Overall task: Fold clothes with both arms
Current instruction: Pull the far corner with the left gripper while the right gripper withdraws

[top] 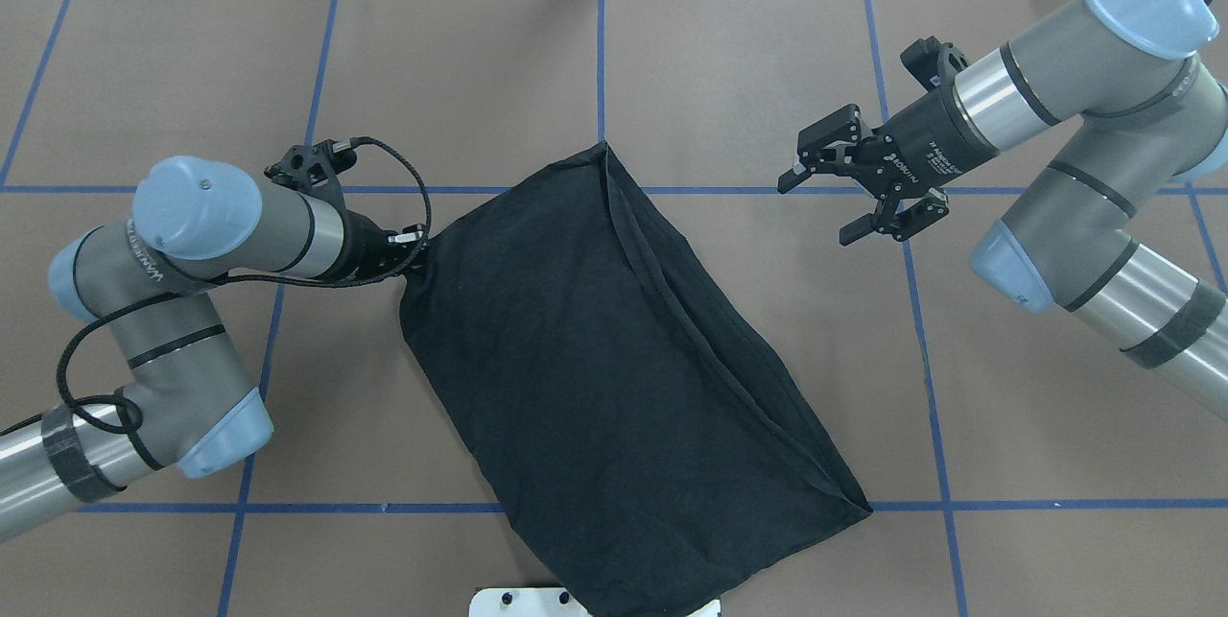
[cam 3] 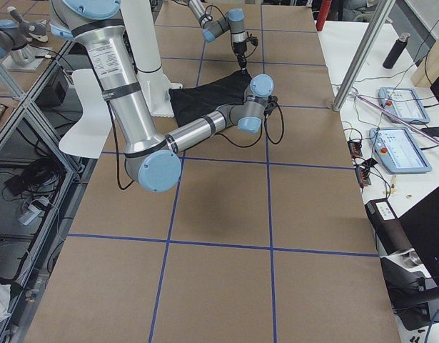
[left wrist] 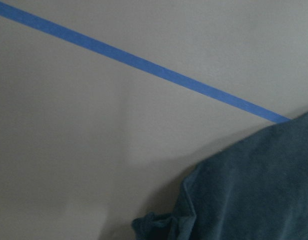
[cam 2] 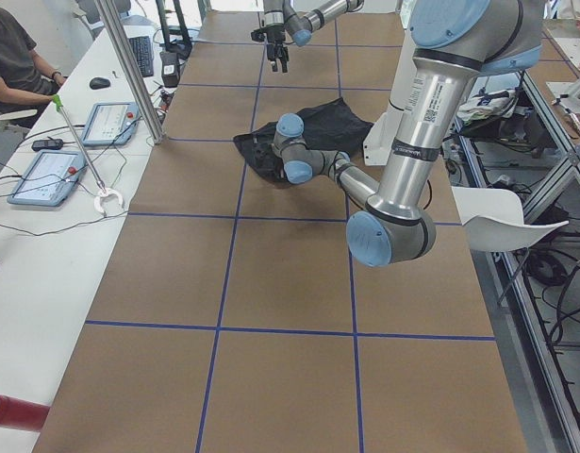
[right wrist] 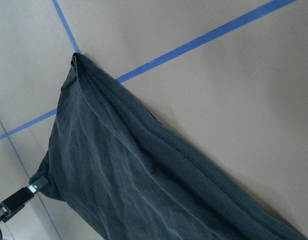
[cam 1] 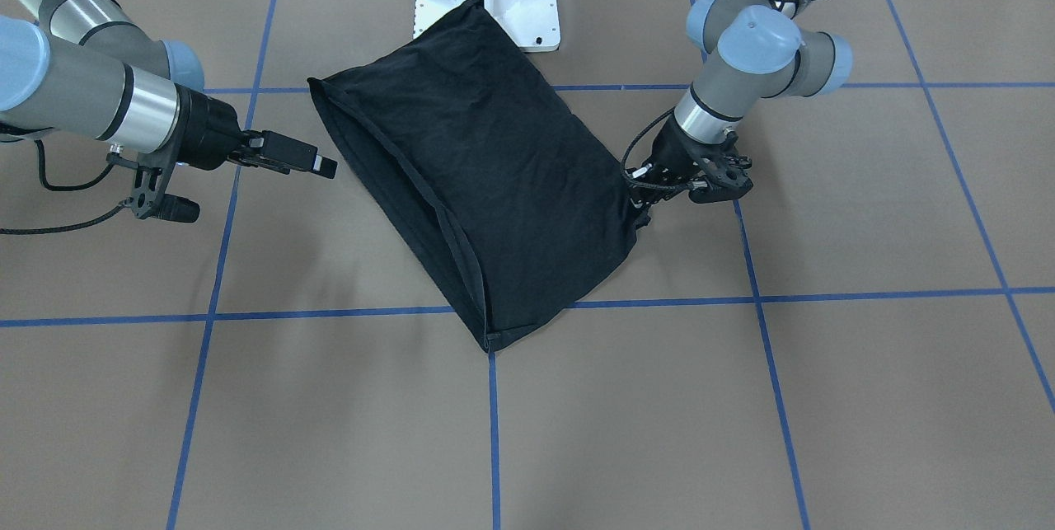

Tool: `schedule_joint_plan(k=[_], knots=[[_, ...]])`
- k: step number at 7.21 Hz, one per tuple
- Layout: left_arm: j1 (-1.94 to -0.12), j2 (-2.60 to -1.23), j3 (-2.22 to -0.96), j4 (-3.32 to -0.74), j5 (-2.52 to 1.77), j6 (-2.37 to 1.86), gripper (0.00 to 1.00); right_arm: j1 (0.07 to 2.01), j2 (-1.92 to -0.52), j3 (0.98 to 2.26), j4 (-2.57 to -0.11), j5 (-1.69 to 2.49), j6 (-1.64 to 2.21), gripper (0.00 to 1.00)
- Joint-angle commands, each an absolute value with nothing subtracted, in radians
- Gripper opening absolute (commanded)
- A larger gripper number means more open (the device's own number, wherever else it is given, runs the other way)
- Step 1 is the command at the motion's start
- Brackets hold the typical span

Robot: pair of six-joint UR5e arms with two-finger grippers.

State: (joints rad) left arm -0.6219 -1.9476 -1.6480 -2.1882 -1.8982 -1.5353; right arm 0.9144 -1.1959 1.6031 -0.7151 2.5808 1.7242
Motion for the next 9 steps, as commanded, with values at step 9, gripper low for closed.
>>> schedule_joint_plan(k=[9], knots=[[-0.791, -2.511, -0.9, -2.483, -1.76, -1.528, 0.0, 0.94, -1.209, 1.601, -0.715, 2.568, 1.724, 1.0]])
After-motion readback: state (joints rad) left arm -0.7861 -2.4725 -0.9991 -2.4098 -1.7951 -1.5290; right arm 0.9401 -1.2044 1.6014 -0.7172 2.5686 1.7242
